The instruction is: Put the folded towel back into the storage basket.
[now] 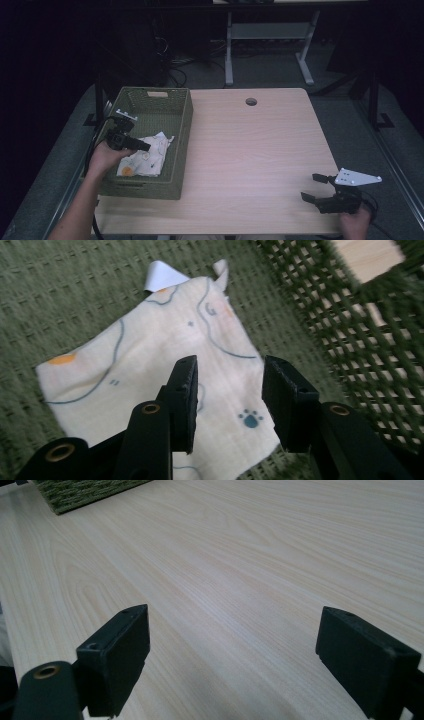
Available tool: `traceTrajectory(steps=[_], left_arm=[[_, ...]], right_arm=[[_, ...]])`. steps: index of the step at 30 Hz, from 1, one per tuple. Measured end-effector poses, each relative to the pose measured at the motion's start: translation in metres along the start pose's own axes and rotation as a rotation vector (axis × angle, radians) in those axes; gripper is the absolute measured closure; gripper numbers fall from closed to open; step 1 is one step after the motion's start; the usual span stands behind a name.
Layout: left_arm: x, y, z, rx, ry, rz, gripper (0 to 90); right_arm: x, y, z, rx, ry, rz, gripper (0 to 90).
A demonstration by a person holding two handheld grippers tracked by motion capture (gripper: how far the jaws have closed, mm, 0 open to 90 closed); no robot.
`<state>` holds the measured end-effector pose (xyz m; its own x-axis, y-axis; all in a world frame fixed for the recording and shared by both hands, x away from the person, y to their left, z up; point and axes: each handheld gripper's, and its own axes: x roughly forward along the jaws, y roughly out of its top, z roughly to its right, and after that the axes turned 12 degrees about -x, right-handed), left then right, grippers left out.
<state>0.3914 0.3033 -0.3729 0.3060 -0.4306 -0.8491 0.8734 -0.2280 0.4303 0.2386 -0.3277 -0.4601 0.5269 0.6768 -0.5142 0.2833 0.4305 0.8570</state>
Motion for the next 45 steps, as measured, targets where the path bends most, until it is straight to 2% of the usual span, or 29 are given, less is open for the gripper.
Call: traceTrajectory(steps=[2, 5, 8, 13, 18, 22, 27, 34, 45], left_arm=[[-0.002, -0.003, 0.002, -0.007, -0.023, 0.023, 57.5], [-0.008, -0.007, 0.004, 0.005, -0.061, 0.055, 56.5], [-0.012, -0.011, 0.007, -0.008, -0.104, 0.101, 55.7], [-0.015, -0.017, 0.007, -0.008, -0.144, 0.135, 53.3], [-0.020, -0.022, 0.007, -0.022, -0.223, 0.177, 51.5], [-0.025, -0.024, 0.008, -0.034, -0.266, 0.211, 50.1], [-0.029, -0.026, 0.011, -0.051, -0.349, 0.254, 47.9], [-0.031, -0.026, 0.022, -0.020, -0.369, 0.265, 47.1], [-0.034, -0.024, 0.047, 0.065, -0.398, 0.273, 47.6]], right_arm=[[0.000, 0.000, -0.001, 0.003, 0.003, -0.002, 13.5], [0.001, 0.000, -0.001, 0.003, 0.005, 0.000, 13.5], [0.002, 0.000, -0.001, 0.009, 0.002, 0.000, 13.5], [0.004, 0.000, -0.001, 0.007, 0.007, 0.001, 13.5], [0.005, 0.000, -0.001, 0.008, 0.009, 0.001, 13.5], [0.004, 0.000, -0.001, 0.010, 0.008, 0.004, 13.5], [0.004, 0.000, -0.001, 0.010, 0.012, 0.006, 13.5], [0.004, 0.001, -0.002, 0.009, 0.011, 0.012, 13.5], [0.003, 0.000, -0.002, 0.010, 0.013, 0.011, 13.5]])
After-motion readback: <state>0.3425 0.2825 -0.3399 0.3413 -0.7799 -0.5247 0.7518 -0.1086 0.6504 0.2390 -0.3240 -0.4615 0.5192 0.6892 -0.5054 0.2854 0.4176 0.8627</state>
